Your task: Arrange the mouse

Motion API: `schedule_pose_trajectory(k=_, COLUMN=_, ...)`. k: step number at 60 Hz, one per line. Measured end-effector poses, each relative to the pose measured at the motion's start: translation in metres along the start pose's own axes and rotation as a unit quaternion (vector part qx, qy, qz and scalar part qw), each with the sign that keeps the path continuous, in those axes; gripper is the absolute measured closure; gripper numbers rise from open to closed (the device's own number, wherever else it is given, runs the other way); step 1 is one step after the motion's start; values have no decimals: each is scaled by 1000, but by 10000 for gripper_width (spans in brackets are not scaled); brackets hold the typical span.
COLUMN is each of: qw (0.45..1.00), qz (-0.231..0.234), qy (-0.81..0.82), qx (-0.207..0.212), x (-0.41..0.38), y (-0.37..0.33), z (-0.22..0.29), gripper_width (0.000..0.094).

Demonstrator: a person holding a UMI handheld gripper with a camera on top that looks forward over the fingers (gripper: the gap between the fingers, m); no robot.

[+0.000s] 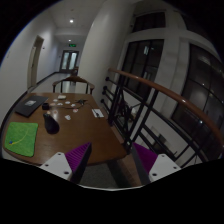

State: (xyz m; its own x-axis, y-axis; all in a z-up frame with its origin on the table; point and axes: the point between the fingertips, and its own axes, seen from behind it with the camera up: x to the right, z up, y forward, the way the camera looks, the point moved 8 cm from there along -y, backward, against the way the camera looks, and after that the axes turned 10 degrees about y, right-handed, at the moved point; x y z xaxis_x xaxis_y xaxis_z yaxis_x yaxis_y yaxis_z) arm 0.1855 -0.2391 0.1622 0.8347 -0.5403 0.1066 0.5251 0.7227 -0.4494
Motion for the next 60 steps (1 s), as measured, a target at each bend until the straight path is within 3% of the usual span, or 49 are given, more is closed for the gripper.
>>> schedule_pose_trajectory(k=14, qw=999, qz=41, qy=-11, qx=14, x=-29, y=2, z=4, gripper_width=110)
schedule_pose_trajectory(k=26, qw=997, qz=72, qy=-34, qx=-6, x=-98, y=26, z=-15, gripper_width=111)
schedule_pose_trajectory(k=43, qw=987, qz=161, qy=-23, qx=-11, x=-212, y=81, z=-14, gripper_width=116)
schedule_pose_trajectory(k=60, qw=984, qz=174, qy=-14, qx=-31, x=-251, y=157, z=1, gripper_width=113)
